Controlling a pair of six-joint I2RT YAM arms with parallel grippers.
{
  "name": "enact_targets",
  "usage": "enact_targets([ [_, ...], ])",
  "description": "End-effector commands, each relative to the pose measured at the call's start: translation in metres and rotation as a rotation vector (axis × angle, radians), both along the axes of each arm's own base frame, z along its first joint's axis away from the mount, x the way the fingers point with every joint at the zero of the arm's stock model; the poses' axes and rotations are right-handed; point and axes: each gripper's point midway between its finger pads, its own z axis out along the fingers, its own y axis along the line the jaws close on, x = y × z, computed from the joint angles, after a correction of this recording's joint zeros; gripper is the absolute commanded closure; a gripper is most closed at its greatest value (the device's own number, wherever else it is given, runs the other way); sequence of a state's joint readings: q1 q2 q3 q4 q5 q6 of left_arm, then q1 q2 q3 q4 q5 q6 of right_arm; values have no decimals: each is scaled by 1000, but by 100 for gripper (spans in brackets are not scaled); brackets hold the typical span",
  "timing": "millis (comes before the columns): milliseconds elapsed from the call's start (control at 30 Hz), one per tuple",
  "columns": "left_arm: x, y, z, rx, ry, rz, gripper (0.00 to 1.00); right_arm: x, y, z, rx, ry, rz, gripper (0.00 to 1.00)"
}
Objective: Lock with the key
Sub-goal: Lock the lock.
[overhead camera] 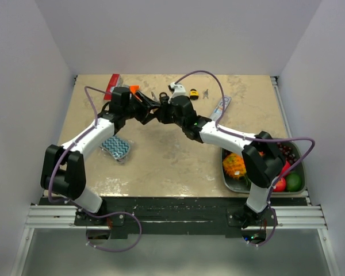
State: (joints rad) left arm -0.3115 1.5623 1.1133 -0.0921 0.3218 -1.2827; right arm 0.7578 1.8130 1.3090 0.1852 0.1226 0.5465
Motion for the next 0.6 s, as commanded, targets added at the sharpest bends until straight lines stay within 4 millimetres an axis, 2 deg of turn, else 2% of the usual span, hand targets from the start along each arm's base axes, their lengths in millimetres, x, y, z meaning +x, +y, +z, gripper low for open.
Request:
enact_targets([
  [0,-6,-1,38,-61,-97,-30,34,6,-10,40,75,-40,1,100],
  [33,-6,1,38,-49,-108,-33,20,4,-10,41,81,-32,19,100],
  [100,-5,11,35,-30,-107,-21,1,6,-21,51,107,-32,20,100],
  [133,-5,16,35,-11,-123,-25,1,3,-23,48,120,-17,45,100],
  [167,-3,28,34,1,-123,-12,1,6,-32,57,148,-22,42,100],
  [233,-4,41,37,45,-167,-16,1,4,-39,55,157,-10,57,100],
  [267,-2,51,41,54,-197,-23,1,1,-43,61,166,-19,91,100],
  [367,-7,66,47,117,-305,-102,1,-14,-46,60,184,-26,216,100],
  [467,-17,67,53,218,-433,-249,1,-42,-45,71,191,-71,409,100],
  [500,-18,68,58,296,-527,-318,1,-51,-45,78,192,-96,462,100],
  [567,-32,61,76,339,-672,-464,1,-64,-49,79,154,-124,544,100],
])
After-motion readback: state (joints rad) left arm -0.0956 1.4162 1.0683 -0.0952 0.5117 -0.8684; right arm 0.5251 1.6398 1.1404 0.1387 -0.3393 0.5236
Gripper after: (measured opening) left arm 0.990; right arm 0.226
